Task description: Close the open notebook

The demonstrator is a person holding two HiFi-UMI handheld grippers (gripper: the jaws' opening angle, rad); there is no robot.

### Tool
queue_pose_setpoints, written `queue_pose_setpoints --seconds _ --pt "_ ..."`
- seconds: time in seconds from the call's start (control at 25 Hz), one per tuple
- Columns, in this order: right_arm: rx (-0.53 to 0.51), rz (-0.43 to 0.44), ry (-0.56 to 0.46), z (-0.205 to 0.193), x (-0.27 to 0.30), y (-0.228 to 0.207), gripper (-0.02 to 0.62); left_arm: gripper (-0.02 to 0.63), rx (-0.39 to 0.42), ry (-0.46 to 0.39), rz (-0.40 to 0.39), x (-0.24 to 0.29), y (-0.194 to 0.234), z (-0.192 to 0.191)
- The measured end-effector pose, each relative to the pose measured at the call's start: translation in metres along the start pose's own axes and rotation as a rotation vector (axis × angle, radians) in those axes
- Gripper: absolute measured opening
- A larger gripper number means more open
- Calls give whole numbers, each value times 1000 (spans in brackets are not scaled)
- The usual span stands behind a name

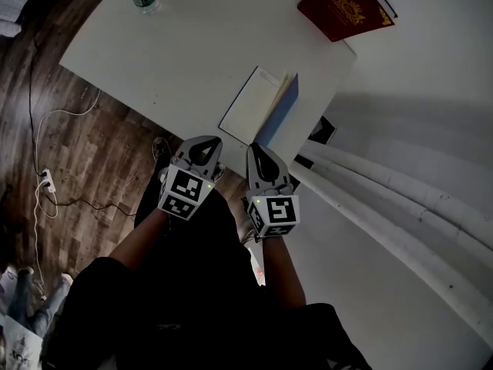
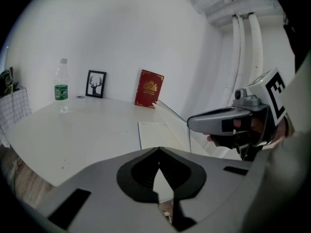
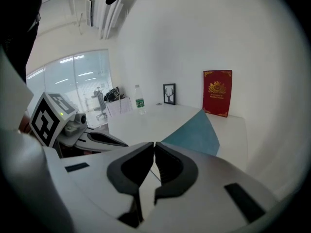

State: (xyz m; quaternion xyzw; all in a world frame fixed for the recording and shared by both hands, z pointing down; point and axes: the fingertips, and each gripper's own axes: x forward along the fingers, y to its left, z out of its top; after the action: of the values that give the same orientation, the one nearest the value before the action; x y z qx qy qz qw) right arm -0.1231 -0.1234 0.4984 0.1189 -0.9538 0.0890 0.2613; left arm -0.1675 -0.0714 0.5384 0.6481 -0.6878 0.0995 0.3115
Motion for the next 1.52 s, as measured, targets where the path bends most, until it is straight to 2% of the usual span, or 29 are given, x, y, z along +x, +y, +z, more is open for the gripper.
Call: queue_pose_setpoints --seconds 0.28,0.68,1.52 --pt "-38 16 36 1 17 6 25 3 -19 -8 31 -7 22 -2" --pt "-132 28 111 -7 37 18 25 3 -55 -18 33 -12 36 -6" --pt "-124 64 247 -38 79 30 26 3 -87 -15 12 -20 63 -17"
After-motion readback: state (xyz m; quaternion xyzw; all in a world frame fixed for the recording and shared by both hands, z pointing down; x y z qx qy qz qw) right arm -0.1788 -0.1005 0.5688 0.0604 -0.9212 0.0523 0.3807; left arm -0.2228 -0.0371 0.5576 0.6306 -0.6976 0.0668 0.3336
